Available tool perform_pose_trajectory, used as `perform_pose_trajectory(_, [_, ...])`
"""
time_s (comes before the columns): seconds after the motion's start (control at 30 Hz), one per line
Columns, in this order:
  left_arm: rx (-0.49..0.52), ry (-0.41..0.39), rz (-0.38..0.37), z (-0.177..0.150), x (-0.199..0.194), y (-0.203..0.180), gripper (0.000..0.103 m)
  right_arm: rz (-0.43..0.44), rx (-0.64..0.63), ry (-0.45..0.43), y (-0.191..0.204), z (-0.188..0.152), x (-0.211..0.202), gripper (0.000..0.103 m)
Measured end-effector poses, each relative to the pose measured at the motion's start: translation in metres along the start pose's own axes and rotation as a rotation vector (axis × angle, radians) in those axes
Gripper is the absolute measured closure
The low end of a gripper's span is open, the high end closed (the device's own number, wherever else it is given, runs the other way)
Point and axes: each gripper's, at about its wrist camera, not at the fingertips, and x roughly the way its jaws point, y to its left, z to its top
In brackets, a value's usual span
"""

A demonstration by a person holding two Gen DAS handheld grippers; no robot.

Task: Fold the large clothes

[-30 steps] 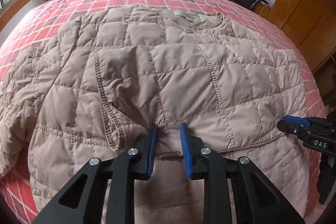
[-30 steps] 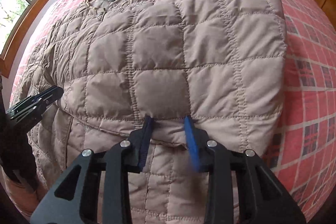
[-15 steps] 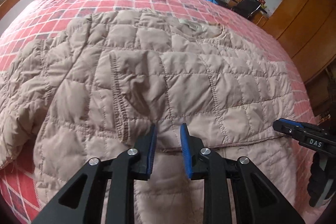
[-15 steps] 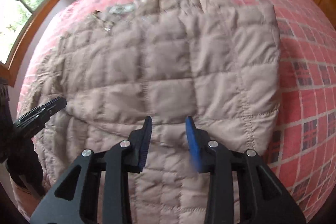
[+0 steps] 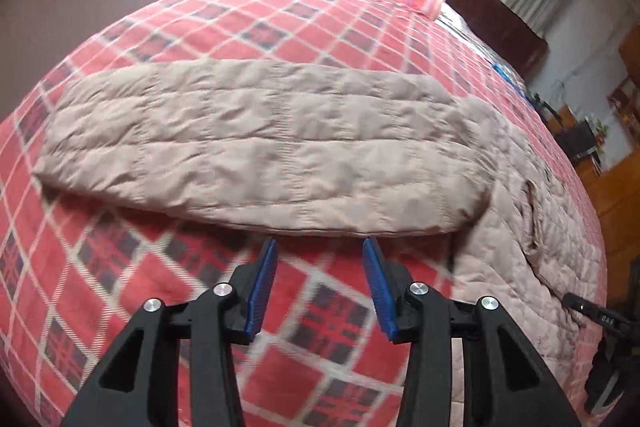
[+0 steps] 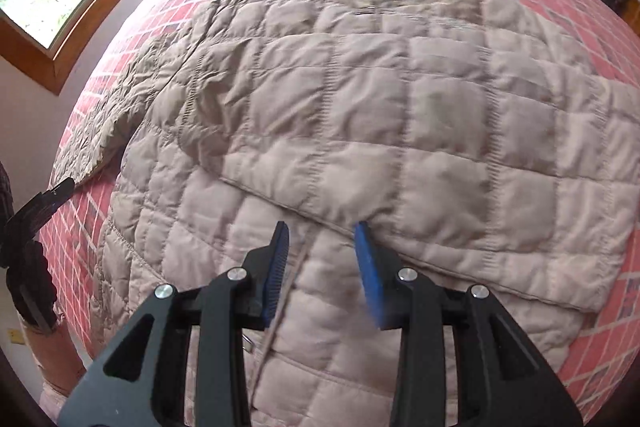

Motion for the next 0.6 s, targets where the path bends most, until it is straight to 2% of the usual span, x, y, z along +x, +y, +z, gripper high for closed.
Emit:
perform_pose_trajectory(0.17, [-0.231, -0.046, 0.054, 0.010, -0.002, 0.082, 0.058, -0.037, -0.011, 0.004, 0.008, 0.014, 0.011, 0.070])
perform_pose_trajectory(0.27, [-0.339, -0.061, -0.005, 0.015, 0.003, 0.115, 0.059, -0.044, -0.006, 0.014, 0.005, 0.016, 0.017, 0.071])
perform_pose_trajectory(0.4, [-0.397, -0.103, -0.044, 0.027, 0.009, 0.135, 0.059, -0.049, -0.008, 0.021, 0.003, 0.019, 0.025, 0.072])
perform_pose_trajectory(0.47, [-0.401, -0.116, -0.032, 0.033, 0.012, 0.138, 0.062, -0.052, -0.008, 0.024, 0.004, 0.021, 0.029, 0.072])
perform_pose_trajectory(0.53, [-0.389, -0.127, 0.013, 0.037, 0.015, 0.136, 0.076, -0.055, -0.007, 0.028, 0.004, 0.022, 0.033, 0.072])
perform_pose_trajectory(0.6, [-0.389, -0.140, 0.031, 0.037, 0.016, 0.137, 0.084, -0.051, 0.005, 0.034, 0.003, 0.023, 0.038, 0.071])
